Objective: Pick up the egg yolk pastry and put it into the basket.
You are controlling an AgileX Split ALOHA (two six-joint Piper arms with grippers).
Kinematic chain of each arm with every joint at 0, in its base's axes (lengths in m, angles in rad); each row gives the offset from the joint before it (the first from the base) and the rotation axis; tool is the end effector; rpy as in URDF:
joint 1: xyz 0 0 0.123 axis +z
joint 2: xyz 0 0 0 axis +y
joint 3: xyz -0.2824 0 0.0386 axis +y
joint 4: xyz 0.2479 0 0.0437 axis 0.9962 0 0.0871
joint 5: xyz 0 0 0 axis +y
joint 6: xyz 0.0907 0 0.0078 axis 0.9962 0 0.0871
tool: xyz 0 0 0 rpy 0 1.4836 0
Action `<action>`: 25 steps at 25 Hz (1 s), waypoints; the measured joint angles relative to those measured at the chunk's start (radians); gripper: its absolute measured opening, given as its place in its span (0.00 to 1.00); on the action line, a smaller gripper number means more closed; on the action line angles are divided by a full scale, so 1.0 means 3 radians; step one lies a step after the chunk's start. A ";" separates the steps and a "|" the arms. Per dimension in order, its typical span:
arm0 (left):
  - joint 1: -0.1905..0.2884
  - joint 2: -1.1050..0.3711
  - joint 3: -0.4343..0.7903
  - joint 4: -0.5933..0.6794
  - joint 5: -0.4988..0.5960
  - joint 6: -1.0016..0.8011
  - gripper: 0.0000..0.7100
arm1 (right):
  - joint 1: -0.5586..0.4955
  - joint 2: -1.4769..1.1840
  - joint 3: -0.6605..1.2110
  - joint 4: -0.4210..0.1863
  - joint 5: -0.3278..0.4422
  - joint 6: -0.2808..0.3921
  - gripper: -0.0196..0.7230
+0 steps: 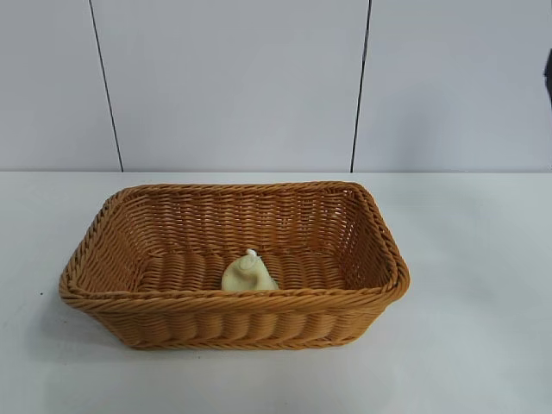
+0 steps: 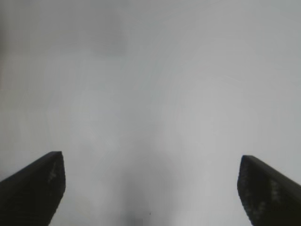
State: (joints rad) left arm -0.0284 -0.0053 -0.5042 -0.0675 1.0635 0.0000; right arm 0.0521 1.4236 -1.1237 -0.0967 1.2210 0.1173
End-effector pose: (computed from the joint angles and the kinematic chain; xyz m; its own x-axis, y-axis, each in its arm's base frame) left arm -0.0065 -0.0052 0.2782 -0.4514 -0.0200 -0.8921 0.0662 0.9962 -0.0558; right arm 0.2590 0.0052 0.2867 -0.9889 0.0322 -0.1452 0.0438 0.9960 -0.0779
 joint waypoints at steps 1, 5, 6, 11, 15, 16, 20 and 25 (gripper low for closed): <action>0.0000 0.0000 0.0000 0.0000 0.0000 0.0000 0.98 | 0.0000 -0.0151 0.0133 0.0025 0.0000 -0.0017 0.96; 0.0000 0.0000 0.0000 0.0000 0.0000 0.0000 0.98 | 0.0000 -0.0731 0.0653 0.0164 -0.0042 -0.0156 0.96; 0.0000 0.0000 0.0000 0.0000 0.0000 0.0000 0.98 | 0.0000 -0.0884 0.0794 0.0195 -0.0096 -0.0188 0.96; 0.0000 0.0000 0.0000 0.0000 0.0000 0.0000 0.98 | 0.0000 -0.1633 0.1452 0.0322 -0.0357 -0.0235 0.96; 0.0000 0.0000 0.0000 0.0000 0.0000 0.0000 0.98 | 0.0000 -0.2303 0.1900 0.0322 -0.0417 -0.0248 0.96; 0.0000 0.0000 0.0000 0.0000 0.0000 0.0000 0.98 | 0.0000 -0.2484 0.1959 0.0322 -0.0413 -0.0250 0.96; 0.0000 0.0000 0.0000 0.0000 0.0000 0.0000 0.98 | 0.0000 -0.3144 0.2018 0.0322 -0.0634 -0.0250 0.96; 0.0000 0.0000 0.0000 0.0000 0.0000 0.0000 0.98 | 0.0000 -0.3662 0.2093 0.0322 -0.0667 -0.0250 0.96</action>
State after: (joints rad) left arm -0.0284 -0.0053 -0.5042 -0.0675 1.0635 0.0000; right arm 0.0521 0.3249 -0.4958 0.0000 1.0210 0.0422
